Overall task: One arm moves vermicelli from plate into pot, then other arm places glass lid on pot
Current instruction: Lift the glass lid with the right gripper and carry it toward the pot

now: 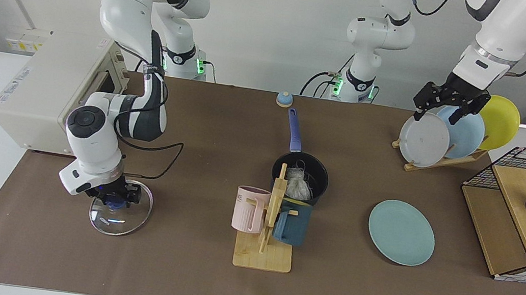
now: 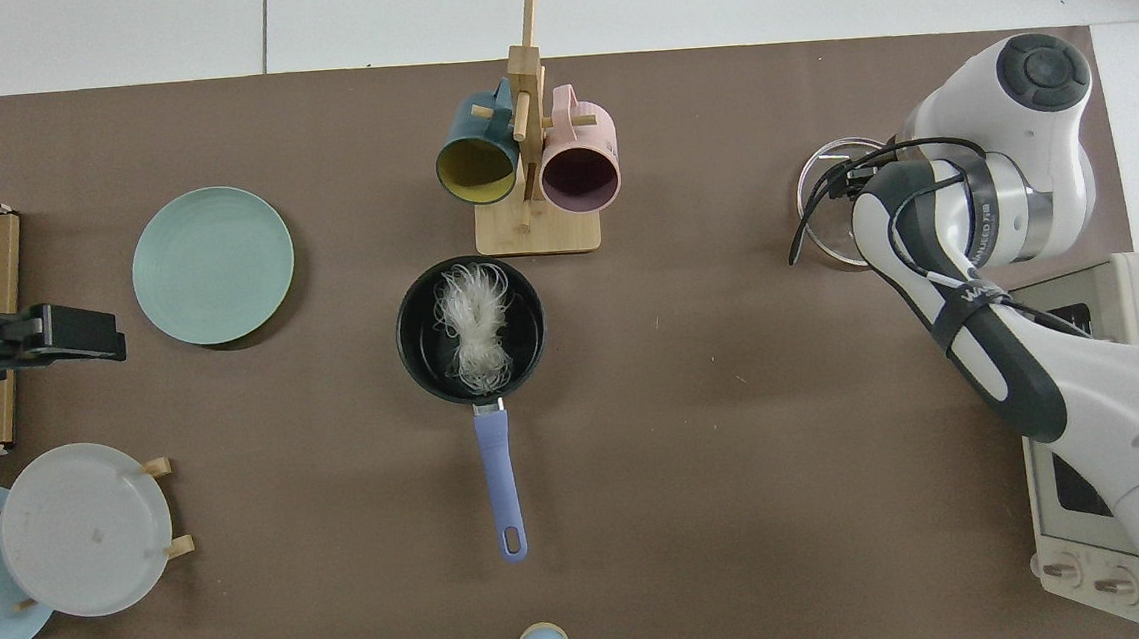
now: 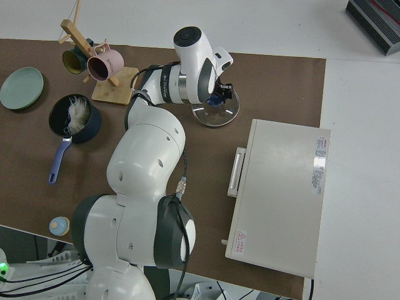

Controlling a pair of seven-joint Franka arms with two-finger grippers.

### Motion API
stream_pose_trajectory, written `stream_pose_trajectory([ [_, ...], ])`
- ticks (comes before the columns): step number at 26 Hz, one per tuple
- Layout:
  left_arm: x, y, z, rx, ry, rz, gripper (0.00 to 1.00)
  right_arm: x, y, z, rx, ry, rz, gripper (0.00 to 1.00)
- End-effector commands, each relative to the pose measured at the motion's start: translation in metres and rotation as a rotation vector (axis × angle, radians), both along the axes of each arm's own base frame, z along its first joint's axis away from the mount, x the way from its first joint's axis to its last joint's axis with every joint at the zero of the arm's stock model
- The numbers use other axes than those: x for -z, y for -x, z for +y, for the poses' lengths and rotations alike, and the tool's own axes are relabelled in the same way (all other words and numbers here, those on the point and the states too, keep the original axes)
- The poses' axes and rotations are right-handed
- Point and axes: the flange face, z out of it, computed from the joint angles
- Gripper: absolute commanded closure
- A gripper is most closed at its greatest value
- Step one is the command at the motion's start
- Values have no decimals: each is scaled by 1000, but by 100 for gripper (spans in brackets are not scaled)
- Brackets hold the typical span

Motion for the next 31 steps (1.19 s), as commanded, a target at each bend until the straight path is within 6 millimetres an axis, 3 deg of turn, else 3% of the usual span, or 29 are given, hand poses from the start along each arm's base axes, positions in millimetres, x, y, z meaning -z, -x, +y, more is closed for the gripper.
stream_pose_trajectory([
  [1, -5, 0, 8, -13, -18, 29, 0, -13, 5, 6, -34, -16, -16, 95],
  [2, -6, 2, 9, -15, -19, 30, 0, -17, 5, 7, -36, -16, -22, 100],
  [5, -8, 3, 8, -13, -19, 27, 0, -42, 1, 18, -53, -14, -49, 100],
  [9, -8, 4, 6, -10, -17, 27, 0, -81, 4, 56, -89, -18, -47, 100],
  [12, -8, 4, 5, -8, -17, 27, 0, -116, 17, 87, -104, -1, 4, 100],
  [14, -8, 4, 6, -10, -17, 27, 0, -150, 28, 99, -101, 6, 25, 100],
  [18, -8, 4, 6, -10, -17, 27, 0, -196, 60, 124, -76, 40, 52, 100],
  [21, -8, 4, 6, -10, -17, 27, 0, -214, 85, 146, -47, 55, 104, 100],
  [23, -8, 4, 6, -10, -17, 27, 0, -226, 102, 175, -33, 93, 108, 100],
  [27, -8, 4, 6, -10, -17, 27, 0, -234, 124, 232, -19, 137, 77, 100],
  [31, -8, 4, 6, -10, -17, 27, 0, -234, 134, 265, -28, 150, 55, 100],
])
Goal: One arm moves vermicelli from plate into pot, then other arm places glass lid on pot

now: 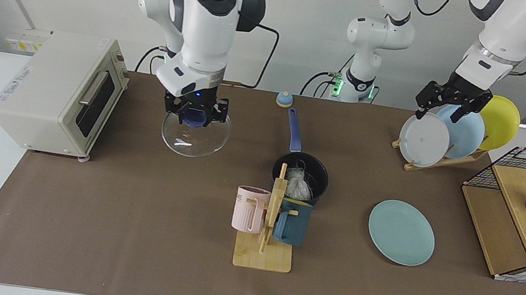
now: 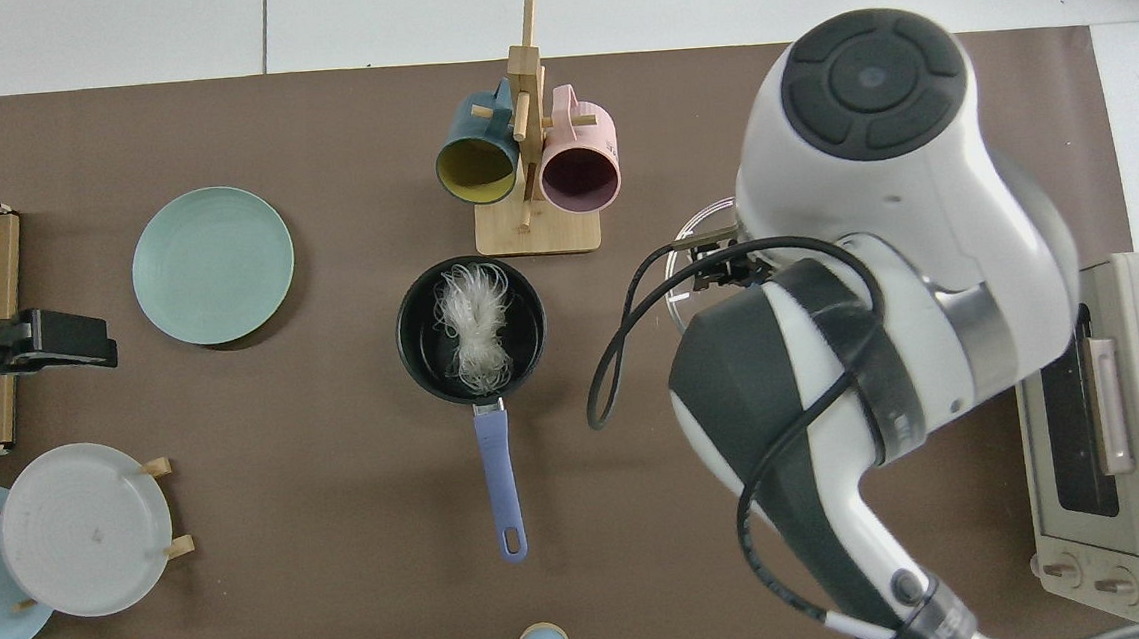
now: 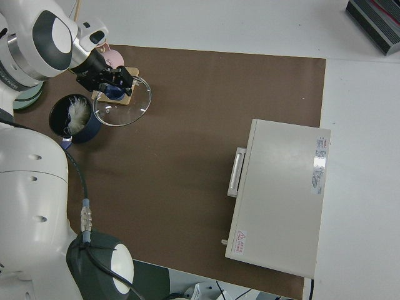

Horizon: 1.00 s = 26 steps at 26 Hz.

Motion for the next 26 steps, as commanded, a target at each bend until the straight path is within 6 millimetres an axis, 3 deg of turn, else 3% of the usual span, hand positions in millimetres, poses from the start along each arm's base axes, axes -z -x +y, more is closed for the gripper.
stream_pose_trajectory([
  [1, -6, 2, 1, -2, -16, 9, 0, -3, 11, 29, 28, 32, -37, 100],
  [8, -6, 2, 1, -2, -16, 9, 0, 11, 21, 134, 71, 48, -55, 100],
  [17, -6, 2, 1, -2, -16, 9, 0, 52, 33, 236, 19, 10, -143, 100],
  [26, -6, 2, 1, -2, -16, 9, 0, 96, 28, 260, 4, -4, -160, 100],
])
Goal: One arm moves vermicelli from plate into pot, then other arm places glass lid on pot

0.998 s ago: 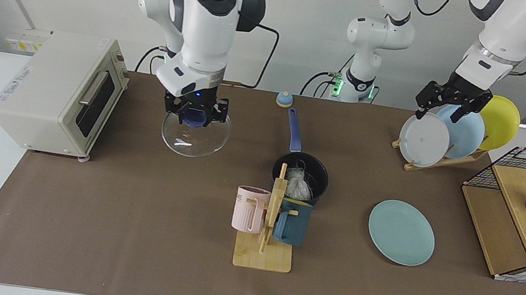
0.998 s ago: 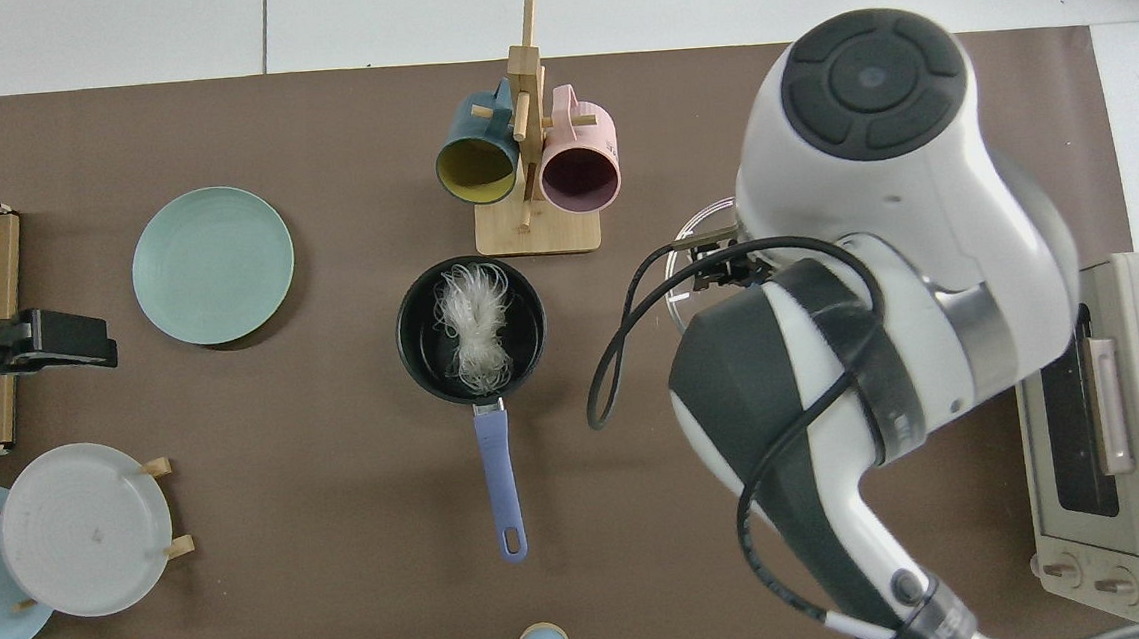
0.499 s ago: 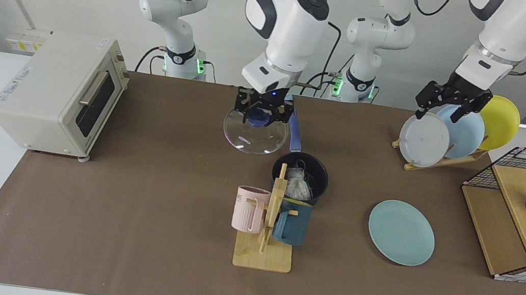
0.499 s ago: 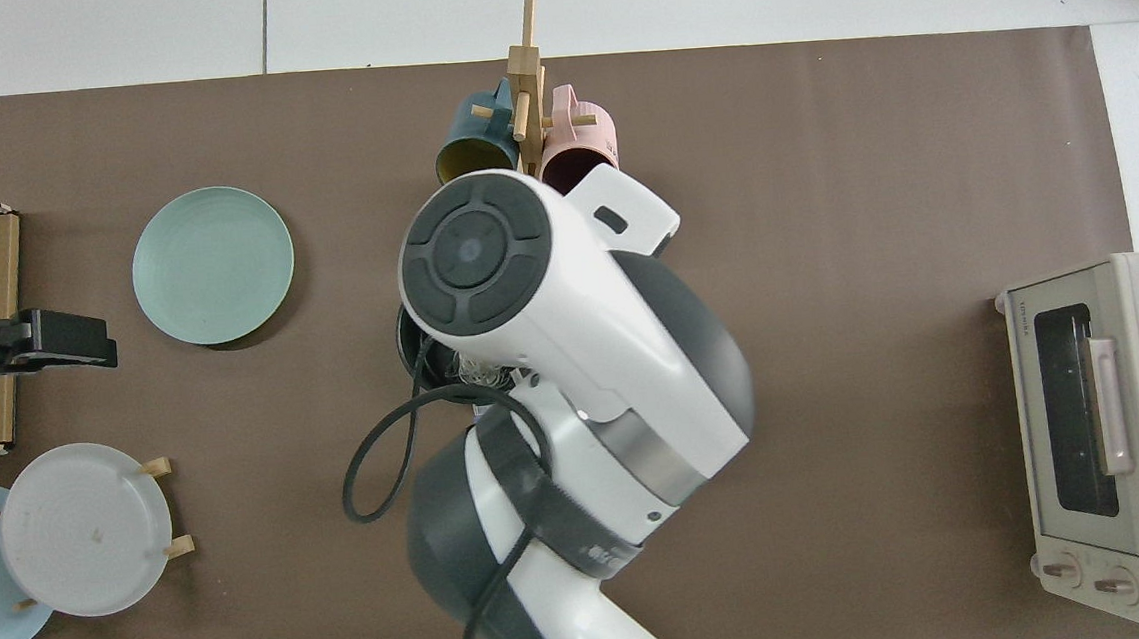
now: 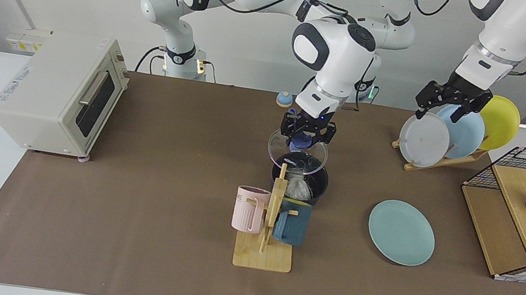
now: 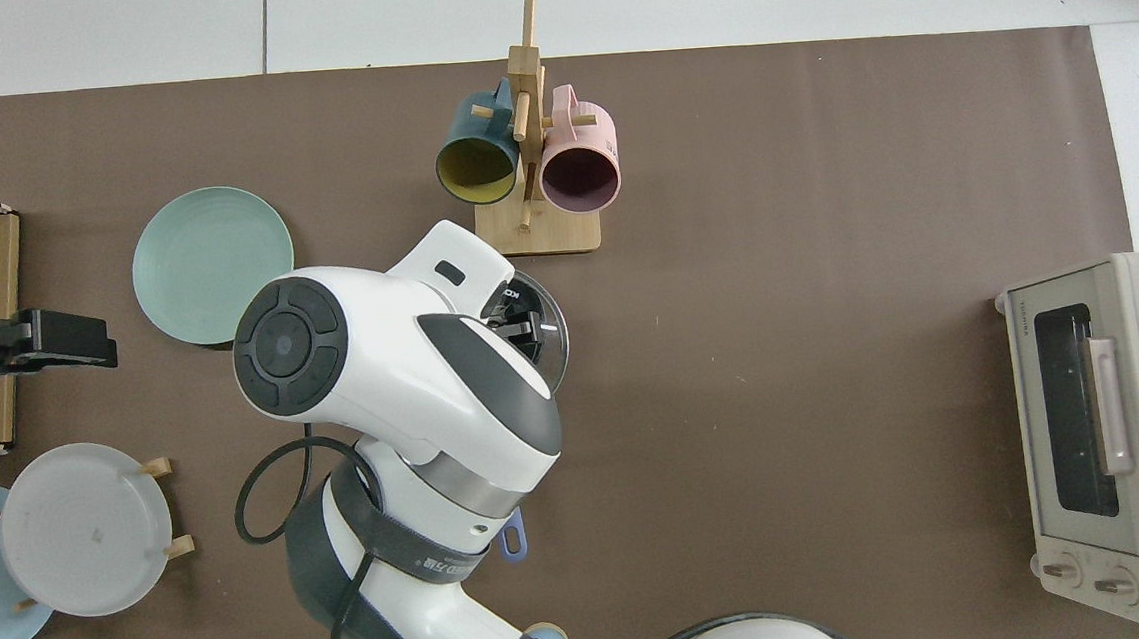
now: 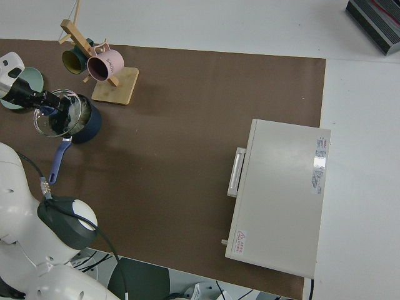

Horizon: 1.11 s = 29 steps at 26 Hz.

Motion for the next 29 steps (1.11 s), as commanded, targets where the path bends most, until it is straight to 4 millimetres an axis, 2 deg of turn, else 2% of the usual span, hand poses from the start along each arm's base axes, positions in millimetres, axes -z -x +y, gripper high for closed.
stream_pose_trajectory([
  [1, -6, 1, 1, -2, -16, 8, 0, 15, -12, 9, 11, -10, -46, 100],
  [3, -6, 1, 1, -2, -16, 8, 0, 24, -15, 9, 10, -9, -44, 100],
  [8, -6, 1, 1, -2, -16, 8, 0, 33, -25, 7, 2, -26, -58, 100],
  [10, -6, 1, 1, -2, -16, 8, 0, 44, -28, 8, -5, -22, -54, 100],
  [15, -6, 1, 1, -2, -16, 8, 0, 49, -30, 10, -12, -33, -63, 100],
  [19, -6, 1, 1, -2, -16, 8, 0, 64, -37, 8, -8, -39, -58, 100],
  [29, -6, 1, 1, -2, -16, 8, 0, 67, -33, 11, -10, -34, -39, 100],
])
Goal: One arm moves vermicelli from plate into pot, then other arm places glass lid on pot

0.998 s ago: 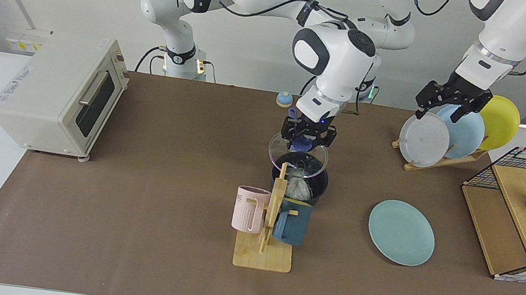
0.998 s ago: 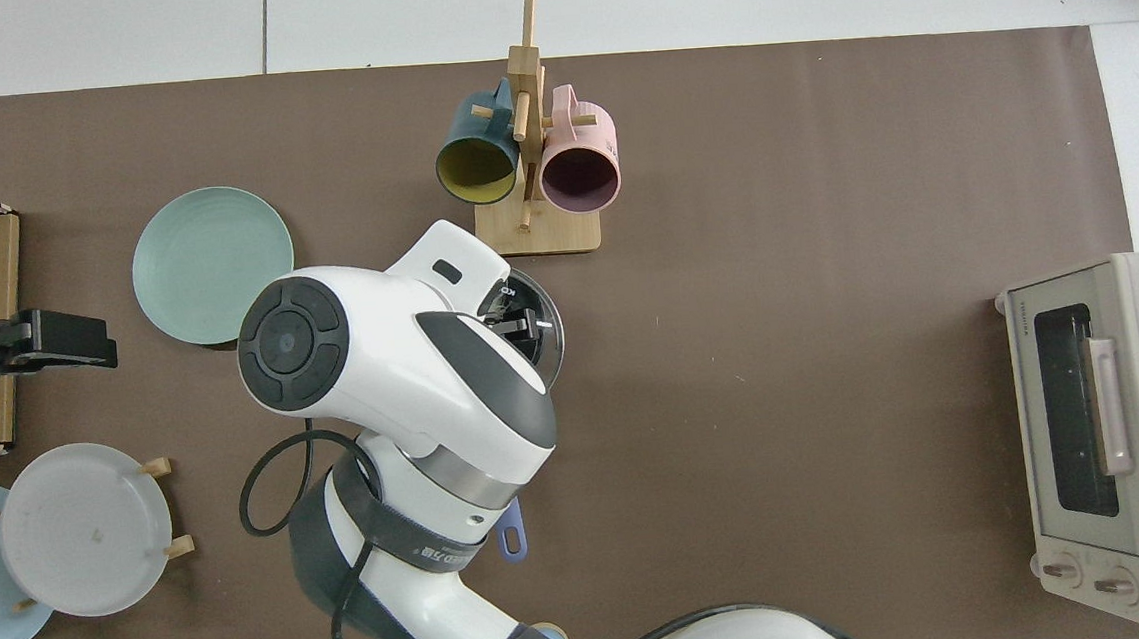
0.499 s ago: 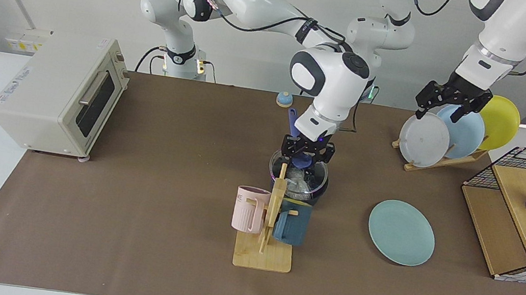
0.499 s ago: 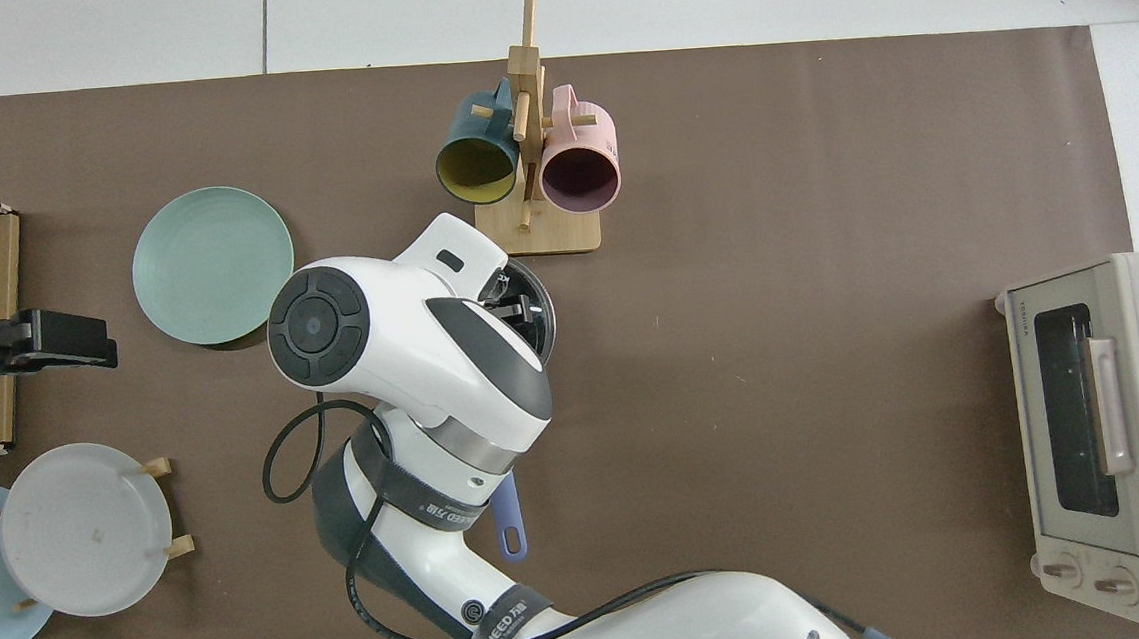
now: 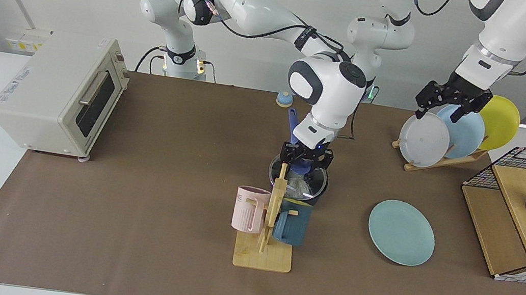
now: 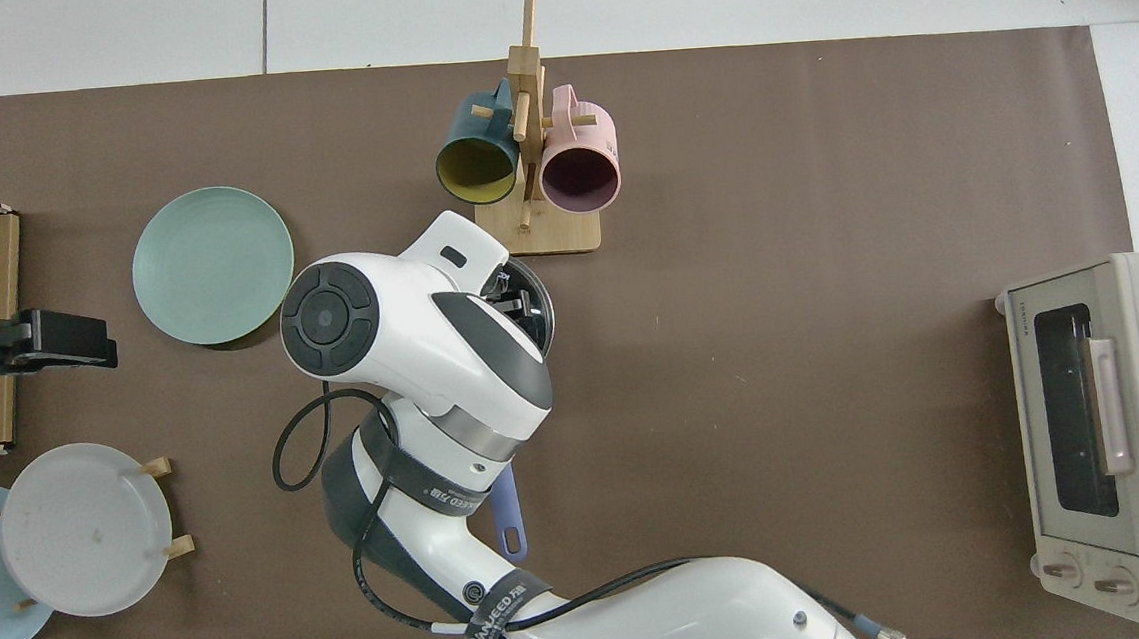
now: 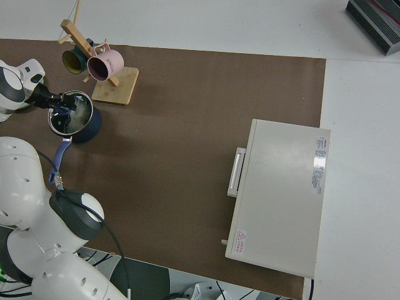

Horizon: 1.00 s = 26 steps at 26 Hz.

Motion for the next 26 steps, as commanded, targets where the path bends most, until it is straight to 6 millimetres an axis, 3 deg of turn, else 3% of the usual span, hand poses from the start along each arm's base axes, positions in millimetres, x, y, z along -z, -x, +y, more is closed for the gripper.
stream_pose_trajectory([
  [1, -6, 1, 1, -2, -16, 8, 0, -3, 0, 5, -4, -9, -4, 100],
  [26, -6, 1, 1, -2, -16, 8, 0, 0, -7, 7, -10, -41, -37, 100],
])
